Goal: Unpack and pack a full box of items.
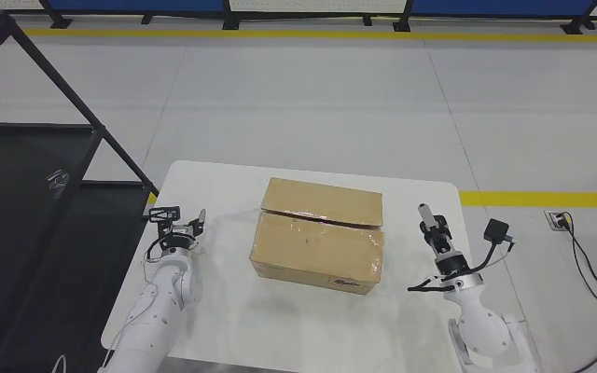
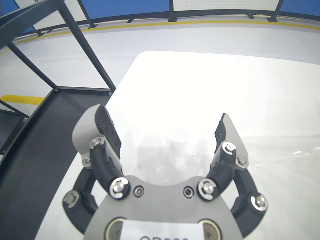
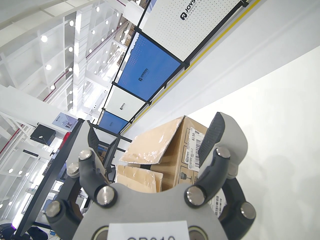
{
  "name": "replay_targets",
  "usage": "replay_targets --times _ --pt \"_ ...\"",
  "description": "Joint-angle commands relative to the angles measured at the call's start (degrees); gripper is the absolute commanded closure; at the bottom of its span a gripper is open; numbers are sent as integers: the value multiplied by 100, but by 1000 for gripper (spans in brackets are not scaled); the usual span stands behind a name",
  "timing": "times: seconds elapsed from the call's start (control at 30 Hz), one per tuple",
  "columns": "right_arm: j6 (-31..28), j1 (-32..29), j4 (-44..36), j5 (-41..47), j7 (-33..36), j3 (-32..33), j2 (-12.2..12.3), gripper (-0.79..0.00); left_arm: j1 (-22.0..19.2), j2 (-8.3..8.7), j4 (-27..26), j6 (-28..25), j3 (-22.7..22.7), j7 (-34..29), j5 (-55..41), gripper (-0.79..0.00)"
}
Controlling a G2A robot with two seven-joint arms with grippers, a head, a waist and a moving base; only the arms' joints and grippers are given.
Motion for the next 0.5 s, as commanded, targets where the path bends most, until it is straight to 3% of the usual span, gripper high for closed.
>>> replay_targets --times 0.0,0.17,0.27,0.47 --pt "-4 11 -1 -3 2 -11 0 -785 0 0 3 11 -1 4 -3 -785" --pt "-10 19 -1 -21 12 -24 3 -785 0 0 3 11 -1 4 -3 -785" --pt "-17 0 -1 -10 2 -9 6 -785 198 52 -318 -275 -41 86 64 -785" --pt "-38 -20 46 14 2 13 12 -785 717 279 -1100 -1543 -324 148 181 -785"
